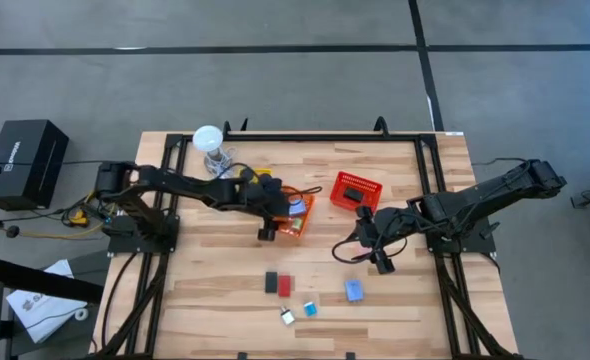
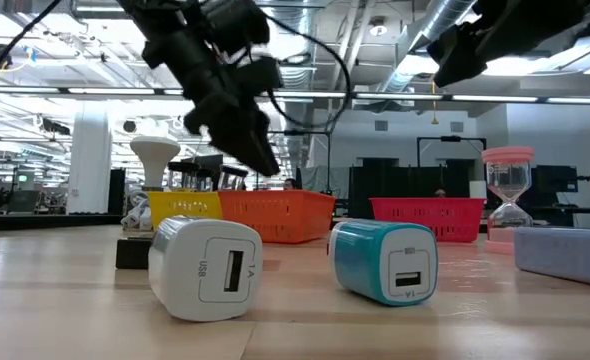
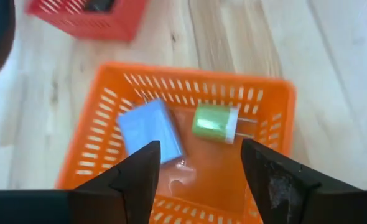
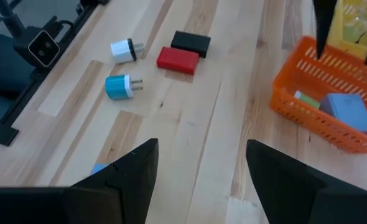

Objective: Pick & Place Office items
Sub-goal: Put the black digital clock into the red bin

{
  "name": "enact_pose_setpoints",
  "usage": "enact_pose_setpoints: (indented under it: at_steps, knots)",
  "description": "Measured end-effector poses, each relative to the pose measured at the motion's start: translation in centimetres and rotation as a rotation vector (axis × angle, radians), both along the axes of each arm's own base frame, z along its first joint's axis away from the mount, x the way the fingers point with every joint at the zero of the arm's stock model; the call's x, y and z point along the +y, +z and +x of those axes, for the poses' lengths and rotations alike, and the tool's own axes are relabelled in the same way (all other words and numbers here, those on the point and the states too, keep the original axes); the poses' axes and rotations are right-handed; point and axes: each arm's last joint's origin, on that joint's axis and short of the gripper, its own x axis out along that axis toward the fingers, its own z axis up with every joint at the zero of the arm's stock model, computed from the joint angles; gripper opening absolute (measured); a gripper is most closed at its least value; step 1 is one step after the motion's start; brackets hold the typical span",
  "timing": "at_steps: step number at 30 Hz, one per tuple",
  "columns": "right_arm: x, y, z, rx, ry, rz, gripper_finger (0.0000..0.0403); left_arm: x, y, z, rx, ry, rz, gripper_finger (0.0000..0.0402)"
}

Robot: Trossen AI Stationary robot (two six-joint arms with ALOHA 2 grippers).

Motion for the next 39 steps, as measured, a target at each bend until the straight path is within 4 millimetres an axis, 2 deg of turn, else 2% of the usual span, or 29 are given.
enact_pose_setpoints:
  at_steps: [5,10,16,18,23,31,39]
  knots:
    - [0.0,0.2,0.2,-0.026,0.0,0.007,0.0235,-0.5,2.8,-0.8,-0.104,0.035,-0.04,0.0207]
    - [0.0,0.2,0.2,-0.026,0.0,0.007,0.0235,-2.1,4.7,-1.5,-0.171,-0.01,-0.101,0.0201]
    - [0.0,0.2,0.2,-0.027,0.0,0.008,0.0235,-5.3,5.0,-1.8,-0.169,-0.145,-0.146,0.0199]
    - [0.0,0.2,0.2,-0.027,0.0,0.008,0.0235,-6.7,4.7,-1.9,-0.162,-0.194,-0.152,0.0203]
    - [0.0,0.2,0.2,-0.028,0.001,0.006,0.0235,-9.7,2.5,-3.4,-0.084,-0.29,-0.128,0.0218]
    - [0.0,0.2,0.2,-0.029,0.001,0.007,0.0235,-13.9,-1.1,-6.3,0.007,-0.543,0.075,0.0236]
    - [0.1,0.4,0.3,-0.054,0.002,0.013,0.0235,-15.7,-3.3,-4.9,0.02,-0.686,0.167,0.0246]
